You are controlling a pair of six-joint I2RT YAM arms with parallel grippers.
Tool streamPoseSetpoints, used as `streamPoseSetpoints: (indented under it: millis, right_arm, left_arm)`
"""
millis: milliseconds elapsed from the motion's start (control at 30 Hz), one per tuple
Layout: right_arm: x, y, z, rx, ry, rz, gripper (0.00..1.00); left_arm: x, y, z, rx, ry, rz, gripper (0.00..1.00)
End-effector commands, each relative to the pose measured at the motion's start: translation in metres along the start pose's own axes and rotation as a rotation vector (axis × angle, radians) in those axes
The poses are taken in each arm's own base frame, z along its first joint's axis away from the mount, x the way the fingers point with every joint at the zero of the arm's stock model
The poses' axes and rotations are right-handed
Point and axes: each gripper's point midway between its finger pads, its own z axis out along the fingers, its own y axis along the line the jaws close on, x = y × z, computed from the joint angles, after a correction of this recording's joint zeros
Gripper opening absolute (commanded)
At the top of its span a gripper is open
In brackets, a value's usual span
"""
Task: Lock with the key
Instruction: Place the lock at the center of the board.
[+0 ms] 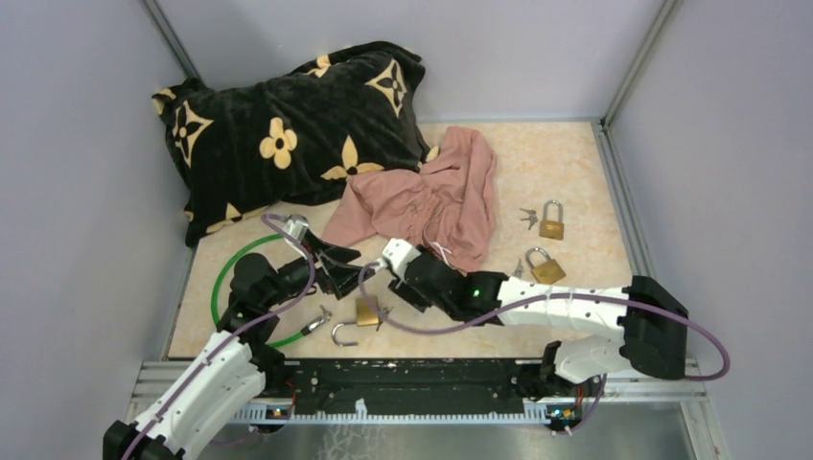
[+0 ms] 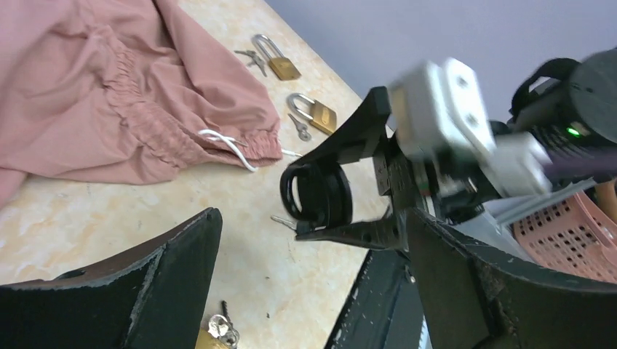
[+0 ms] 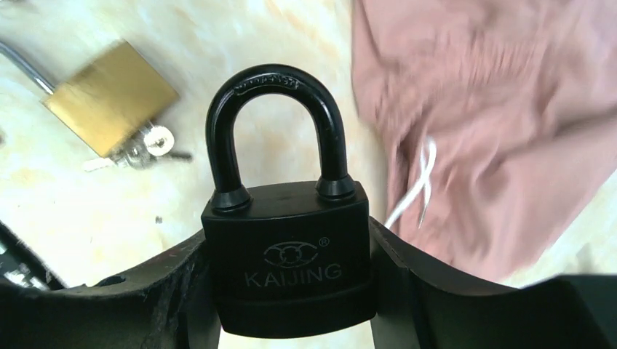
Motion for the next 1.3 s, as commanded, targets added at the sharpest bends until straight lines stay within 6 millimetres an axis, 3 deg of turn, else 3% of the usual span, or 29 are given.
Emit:
streamPoseSetpoints:
  millis: [0, 100, 167, 233, 333, 467, 633, 1000, 1033, 1067, 1267]
  right_arm:
    - [0.043, -0.014, -0.033, 0.036, 0.232, 0.547, 0.00]
    - [0.103, -0.020, -0.048, 0.124, 0.446, 0.770, 0.00]
    - [0.132, -0.014, -0.054, 0.124, 0.540, 0.875, 0.00]
    - [0.155, -0.007, -0.055, 0.105, 0.597, 0.928, 0.00]
    - [0.169, -0.007, -0.055, 0.122, 0.628, 0.924, 0.00]
    - [0.174, -0.005, -0.052, 0.112, 0.652, 0.912, 0.01]
    - [0.182, -0.002, -0.045, 0.099, 0.717, 0.856, 0.14]
    - [0.179, -0.012, -0.037, 0.112, 0.757, 0.767, 0.71]
    - [0.180, -0.016, -0.038, 0.132, 0.757, 0.759, 0.78]
    - [0.178, -0.019, -0.039, 0.144, 0.752, 0.756, 0.95]
    - [0.152, -0.033, -0.041, 0.141, 0.680, 0.731, 0.98]
  left_arm:
    - [-0.007, 0.016, -0.002, -0.081, -0.061, 0.011, 0.99]
    - [-0.005, 0.021, -0.003, -0.098, -0.067, 0.008, 0.99]
    - [-0.005, 0.022, -0.004, -0.100, -0.071, 0.007, 0.99]
    - [-0.005, 0.022, -0.004, -0.100, -0.075, 0.005, 0.99]
    - [-0.005, 0.022, -0.005, -0.100, -0.074, 0.010, 0.99]
    - [-0.005, 0.024, -0.006, -0.108, -0.074, 0.011, 0.99]
    - [-0.005, 0.024, -0.006, -0.103, -0.078, 0.005, 0.99]
    - [-0.007, 0.023, -0.007, -0.100, -0.083, 0.016, 0.99]
    - [-0.007, 0.023, -0.006, -0.099, -0.084, 0.018, 0.99]
    - [-0.008, 0.023, -0.006, -0.098, -0.085, 0.019, 0.99]
    - [-0.009, 0.022, -0.007, -0.095, -0.091, 0.021, 0.99]
